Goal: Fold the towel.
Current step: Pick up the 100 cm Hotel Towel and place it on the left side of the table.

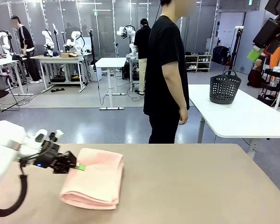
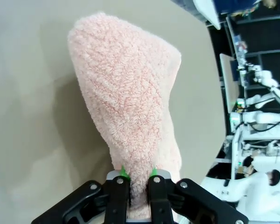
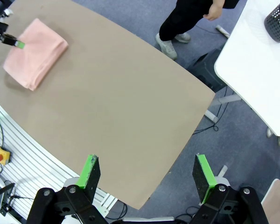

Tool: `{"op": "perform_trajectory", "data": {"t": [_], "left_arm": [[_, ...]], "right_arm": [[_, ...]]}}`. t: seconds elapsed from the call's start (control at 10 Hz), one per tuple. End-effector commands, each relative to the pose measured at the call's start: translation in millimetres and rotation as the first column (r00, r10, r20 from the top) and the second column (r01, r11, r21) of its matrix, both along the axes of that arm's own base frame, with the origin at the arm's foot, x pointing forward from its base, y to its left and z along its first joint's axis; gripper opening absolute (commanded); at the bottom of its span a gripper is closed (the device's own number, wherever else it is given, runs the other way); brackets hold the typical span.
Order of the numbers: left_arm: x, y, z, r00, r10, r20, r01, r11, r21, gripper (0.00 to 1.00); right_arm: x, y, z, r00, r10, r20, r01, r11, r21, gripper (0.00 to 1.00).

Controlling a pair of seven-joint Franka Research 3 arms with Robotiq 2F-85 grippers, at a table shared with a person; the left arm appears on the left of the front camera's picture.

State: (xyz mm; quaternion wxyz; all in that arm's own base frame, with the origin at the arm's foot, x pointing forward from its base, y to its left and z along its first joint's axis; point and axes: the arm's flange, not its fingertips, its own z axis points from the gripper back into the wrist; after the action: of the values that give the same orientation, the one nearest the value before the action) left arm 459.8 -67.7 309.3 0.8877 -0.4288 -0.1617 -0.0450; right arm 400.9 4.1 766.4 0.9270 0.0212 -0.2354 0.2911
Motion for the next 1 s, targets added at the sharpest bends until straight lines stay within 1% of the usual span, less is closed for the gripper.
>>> {"op": "perform_trajectory", "data": {"t": [0.0, 0.2, 0.3, 0.5, 0.6, 0.8, 0.9], "left_arm": [[-7, 43, 9, 0.999, 0.01, 0.032, -0.01, 1.0, 0.014, 0.13], [-10, 94, 9, 0.997, 0.049, 0.052, -0.054, 0.992, 0.11, 0.13], [-12, 115, 7, 0.997, 0.053, 0.048, -0.059, 0.992, 0.113, 0.13], [-15, 154, 2, 0.997, 0.049, 0.063, -0.059, 0.986, 0.159, 0.13], [-19, 176, 6, 0.998, 0.024, 0.055, -0.033, 0.984, 0.175, 0.13], [-25, 204, 12, 0.998, 0.054, 0.034, -0.06, 0.975, 0.216, 0.13], [-26, 211, 13, 0.997, 0.069, 0.032, -0.075, 0.963, 0.257, 0.13]], "right_arm": [[-1, 0, 0, 1.0, -0.003, 0.0, 0.003, 1.0, -0.004, 1.0], [-1, 0, 0, 1.0, -0.003, 0.0, 0.003, 1.0, -0.004, 1.0], [-1, 0, 0, 1.0, -0.003, 0.0, 0.003, 1.0, -0.004, 1.0], [-1, 0, 0, 1.0, -0.003, 0.0, 0.003, 1.0, -0.004, 1.0], [-1, 0, 0, 1.0, -0.003, 0.0, 0.003, 1.0, -0.004, 1.0], [-1, 0, 0, 1.0, -0.003, 0.0, 0.003, 1.0, -0.004, 1.0], [-1, 0, 0, 1.0, -0.003, 0.0, 0.003, 1.0, -0.004, 1.0]]}}
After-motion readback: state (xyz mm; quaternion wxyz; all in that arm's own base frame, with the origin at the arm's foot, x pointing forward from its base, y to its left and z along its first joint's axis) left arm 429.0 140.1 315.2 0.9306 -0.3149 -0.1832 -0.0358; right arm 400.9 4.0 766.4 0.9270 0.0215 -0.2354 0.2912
